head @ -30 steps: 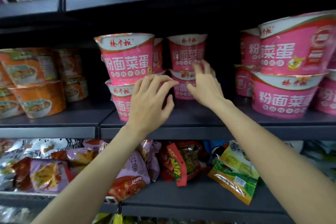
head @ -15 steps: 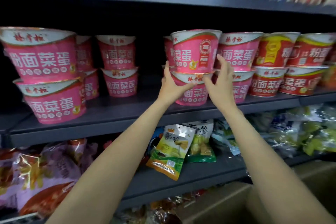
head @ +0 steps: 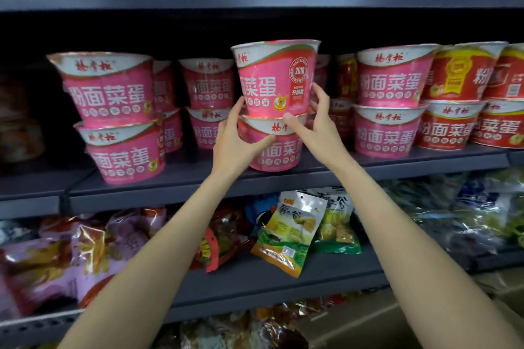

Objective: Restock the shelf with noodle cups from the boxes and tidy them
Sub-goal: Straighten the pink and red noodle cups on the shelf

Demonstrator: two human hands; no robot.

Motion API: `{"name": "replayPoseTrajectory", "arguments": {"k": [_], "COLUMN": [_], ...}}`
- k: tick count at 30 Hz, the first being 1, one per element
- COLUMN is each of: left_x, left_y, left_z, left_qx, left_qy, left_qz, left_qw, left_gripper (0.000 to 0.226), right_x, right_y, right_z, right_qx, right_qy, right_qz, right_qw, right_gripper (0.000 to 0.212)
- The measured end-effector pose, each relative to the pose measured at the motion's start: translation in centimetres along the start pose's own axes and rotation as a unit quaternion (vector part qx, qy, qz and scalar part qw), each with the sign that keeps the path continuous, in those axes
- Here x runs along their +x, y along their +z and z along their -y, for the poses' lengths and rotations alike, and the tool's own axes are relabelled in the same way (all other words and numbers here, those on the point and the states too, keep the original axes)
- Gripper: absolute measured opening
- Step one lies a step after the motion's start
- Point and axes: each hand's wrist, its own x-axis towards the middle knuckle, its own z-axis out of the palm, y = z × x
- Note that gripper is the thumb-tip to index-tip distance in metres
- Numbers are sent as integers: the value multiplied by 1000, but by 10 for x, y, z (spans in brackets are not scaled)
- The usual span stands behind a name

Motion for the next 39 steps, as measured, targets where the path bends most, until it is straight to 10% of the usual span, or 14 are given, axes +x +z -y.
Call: {"name": "replayPoseTrajectory", "arguments": {"k": [24,33,39], "left_x": [-3,7,7], "left_y": [-83,-60,-63], "left_z": [54,43,45], "left_qx": [69,175,178], "left_qy": [-46,-73,-74], "left_qz": [-48,-149,-137], "left_qw": [995,971,972], "left_gripper": [111,127,133], "right_x": [18,48,59], "right_y": [129,159,113], "right_z": [37,75,28], "right_qx": [-153,-204,119], "right_qy": [18,46,20], "right_qz": [-35,-145,1], "right_qw": [987,967,993], "right_gripper": [89,134,103]}}
